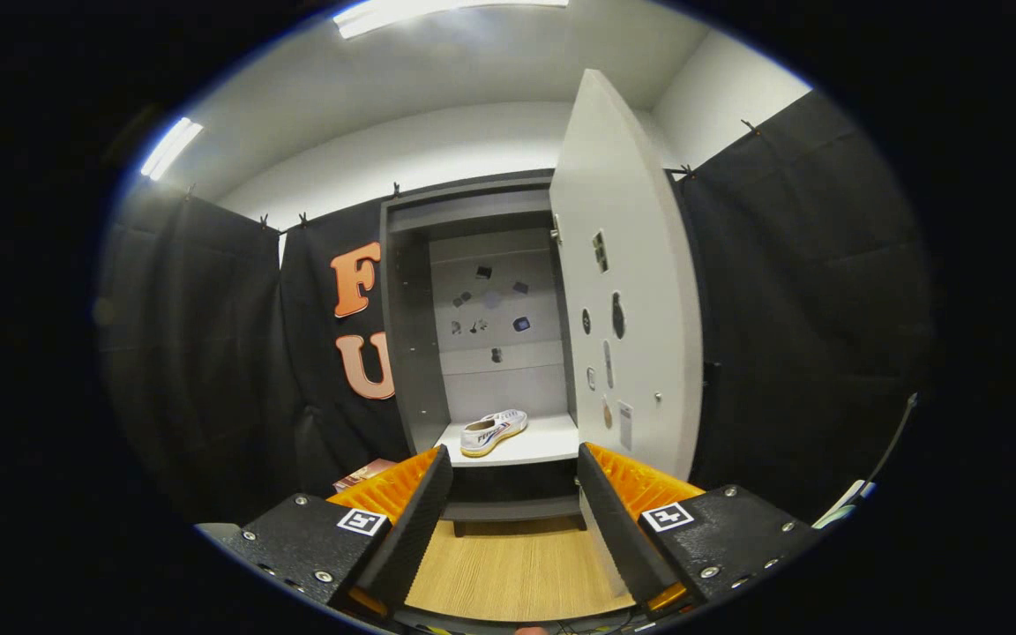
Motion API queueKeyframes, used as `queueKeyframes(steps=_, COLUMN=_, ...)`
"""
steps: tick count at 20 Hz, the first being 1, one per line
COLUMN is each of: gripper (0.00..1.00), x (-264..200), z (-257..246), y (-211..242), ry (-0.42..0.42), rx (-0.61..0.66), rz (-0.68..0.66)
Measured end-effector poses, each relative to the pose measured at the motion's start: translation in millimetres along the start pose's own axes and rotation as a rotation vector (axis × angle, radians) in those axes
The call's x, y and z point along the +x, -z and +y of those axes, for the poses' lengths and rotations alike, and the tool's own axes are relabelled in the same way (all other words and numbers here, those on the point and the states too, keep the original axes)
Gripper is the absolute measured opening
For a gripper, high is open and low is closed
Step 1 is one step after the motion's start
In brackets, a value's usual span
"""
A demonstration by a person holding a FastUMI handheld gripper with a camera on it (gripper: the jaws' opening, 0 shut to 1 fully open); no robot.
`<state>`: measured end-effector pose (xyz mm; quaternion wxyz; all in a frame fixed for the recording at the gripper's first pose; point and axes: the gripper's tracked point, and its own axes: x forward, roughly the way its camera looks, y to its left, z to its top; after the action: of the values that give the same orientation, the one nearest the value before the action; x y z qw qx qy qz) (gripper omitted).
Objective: Open the shoe cabinet door, grab the shoes and put them into the shoe cabinet, then close the shoe cabinet door.
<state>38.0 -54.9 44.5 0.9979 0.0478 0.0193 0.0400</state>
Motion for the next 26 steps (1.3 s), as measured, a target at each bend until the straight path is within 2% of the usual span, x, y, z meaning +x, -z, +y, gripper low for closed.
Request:
queueKeyframes(steps=8, gripper=0.9, x=-20.9, z=-90.8, y=-12.7, ry=0.111, rx=0.003, rz=-0.019)
queueKeyframes(steps=12, gripper=0.9, x=-13.0, z=-137.9, y=-11.4, ry=0.128, rx=0.006, rz=-0.018)
queueKeyframes(steps=17, gripper=0.9, x=8.2, z=-172.0, y=-2.7, ry=0.108, rx=0.032, rz=0.014)
queueKeyframes(steps=26, gripper=0.93, x=44.9, z=-167.6, y=4.7, ry=0.008, rx=0.029, rz=0.019)
